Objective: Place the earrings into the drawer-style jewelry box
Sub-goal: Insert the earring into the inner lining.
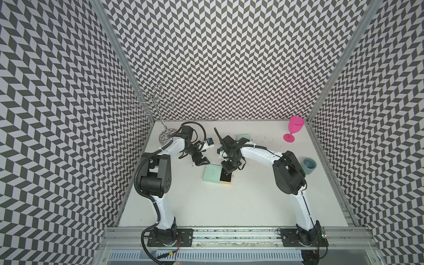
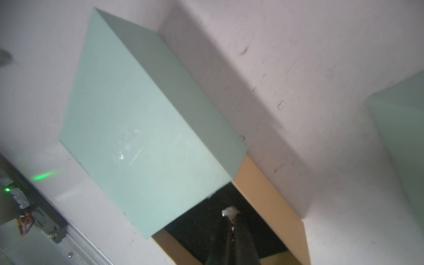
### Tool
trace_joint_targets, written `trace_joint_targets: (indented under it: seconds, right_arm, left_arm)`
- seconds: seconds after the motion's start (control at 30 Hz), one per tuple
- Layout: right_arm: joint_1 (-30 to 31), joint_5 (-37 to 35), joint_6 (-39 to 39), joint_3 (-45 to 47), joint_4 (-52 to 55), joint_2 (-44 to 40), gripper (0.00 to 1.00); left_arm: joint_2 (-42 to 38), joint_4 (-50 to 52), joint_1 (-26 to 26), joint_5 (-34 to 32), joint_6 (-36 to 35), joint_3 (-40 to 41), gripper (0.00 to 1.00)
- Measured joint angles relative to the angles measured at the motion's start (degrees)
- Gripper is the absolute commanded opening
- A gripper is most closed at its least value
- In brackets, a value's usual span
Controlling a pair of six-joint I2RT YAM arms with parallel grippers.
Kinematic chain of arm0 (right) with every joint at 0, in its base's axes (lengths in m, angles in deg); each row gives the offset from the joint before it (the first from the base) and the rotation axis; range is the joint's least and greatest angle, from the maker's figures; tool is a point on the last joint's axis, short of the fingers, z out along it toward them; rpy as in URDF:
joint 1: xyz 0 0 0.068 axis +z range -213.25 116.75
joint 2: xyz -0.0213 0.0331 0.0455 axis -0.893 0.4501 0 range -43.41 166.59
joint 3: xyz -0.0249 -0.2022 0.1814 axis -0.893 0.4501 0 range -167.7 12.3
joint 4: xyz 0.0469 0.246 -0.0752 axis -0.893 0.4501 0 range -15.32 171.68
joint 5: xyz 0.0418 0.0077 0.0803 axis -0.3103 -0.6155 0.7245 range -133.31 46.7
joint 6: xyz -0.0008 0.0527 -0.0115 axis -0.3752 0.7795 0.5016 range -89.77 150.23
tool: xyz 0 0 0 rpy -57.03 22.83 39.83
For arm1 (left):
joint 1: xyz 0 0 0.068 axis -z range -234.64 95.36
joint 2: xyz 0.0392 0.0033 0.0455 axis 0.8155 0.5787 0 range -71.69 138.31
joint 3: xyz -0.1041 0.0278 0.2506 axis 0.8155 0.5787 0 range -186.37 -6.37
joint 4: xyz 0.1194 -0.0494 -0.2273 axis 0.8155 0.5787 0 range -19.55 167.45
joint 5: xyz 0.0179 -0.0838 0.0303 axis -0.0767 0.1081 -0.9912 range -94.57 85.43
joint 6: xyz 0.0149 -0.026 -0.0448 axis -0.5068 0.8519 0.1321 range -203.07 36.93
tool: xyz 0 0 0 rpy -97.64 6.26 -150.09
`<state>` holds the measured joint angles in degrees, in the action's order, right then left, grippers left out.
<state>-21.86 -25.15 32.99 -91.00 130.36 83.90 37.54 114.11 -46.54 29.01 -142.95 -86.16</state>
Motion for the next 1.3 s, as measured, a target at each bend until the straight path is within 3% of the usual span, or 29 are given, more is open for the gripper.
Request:
trace_joint_targets:
  seconds: [0.53,1.3]
  right_arm:
    - [-0.17,-0.59,-0.17,-2.16,1.18,-0.09,0.12]
    - [-0.61,0.76,-0.22,-1.29,0.59,-0.04,0.08]
  left_arm:
    - [-0.07,0.07,-0.11,-3.82,-2.40,4.76,0.95]
    - [-0.07,0.04,0.50,-3.89,-2.23,4.76,0.95]
